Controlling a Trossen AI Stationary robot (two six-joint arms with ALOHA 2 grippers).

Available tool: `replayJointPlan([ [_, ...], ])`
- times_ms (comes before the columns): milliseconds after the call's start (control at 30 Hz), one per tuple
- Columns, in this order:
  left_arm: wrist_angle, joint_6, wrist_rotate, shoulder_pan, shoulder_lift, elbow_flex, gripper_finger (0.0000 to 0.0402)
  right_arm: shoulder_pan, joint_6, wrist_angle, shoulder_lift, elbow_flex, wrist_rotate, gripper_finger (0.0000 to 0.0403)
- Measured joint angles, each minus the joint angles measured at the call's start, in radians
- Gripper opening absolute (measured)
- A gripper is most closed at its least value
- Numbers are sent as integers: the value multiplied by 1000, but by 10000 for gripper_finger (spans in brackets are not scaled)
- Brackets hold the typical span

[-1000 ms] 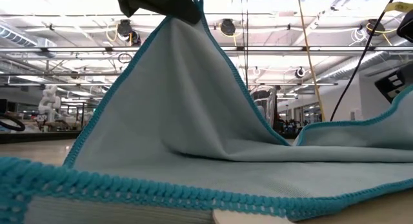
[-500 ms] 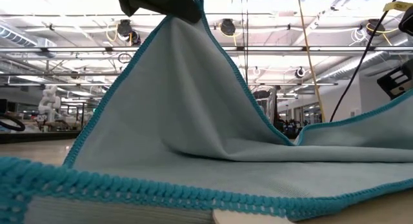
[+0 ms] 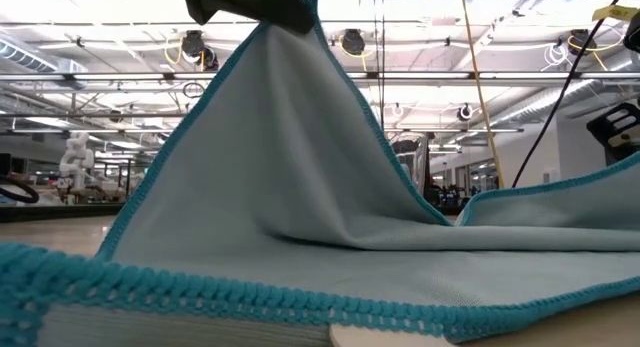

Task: Fold microfiber towels
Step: Fold the blue microfiber cloth

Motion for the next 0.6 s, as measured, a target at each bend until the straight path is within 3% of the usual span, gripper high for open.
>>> replayJointPlan([
  [200,163,80,53,-32,-3,19,9,3,-68,-65,-9,148,35,2],
  [467,216,354,46,-145,-5,181,7,79,-112,-513,160,611,167,1],
  [600,207,547,-52,-205,-5,316,5,112,-156,-679,259,849,249,1],
])
